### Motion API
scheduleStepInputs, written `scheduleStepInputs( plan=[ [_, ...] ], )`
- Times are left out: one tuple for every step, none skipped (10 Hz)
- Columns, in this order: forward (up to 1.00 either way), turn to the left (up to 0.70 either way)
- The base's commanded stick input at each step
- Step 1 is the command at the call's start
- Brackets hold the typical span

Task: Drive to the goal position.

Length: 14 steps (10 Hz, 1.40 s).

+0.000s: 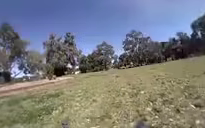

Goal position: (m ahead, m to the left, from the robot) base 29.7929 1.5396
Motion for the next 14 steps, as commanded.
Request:
scheduleStepInputs(
  plan=[
    [1.00, 0.00],
    [1.00, 0.00],
    [1.00, 0.00],
    [1.00, 0.00],
    [1.00, 0.00],
    [1.00, 0.00],
    [1.00, 0.00],
    [1.00, 0.00],
    [1.00, 0.00],
    [1.00, 0.00],
    [1.00, 0.00],
    [1.00, 0.00],
    [1.00, 0.00],
    [1.00, 0.00]
  ],
)
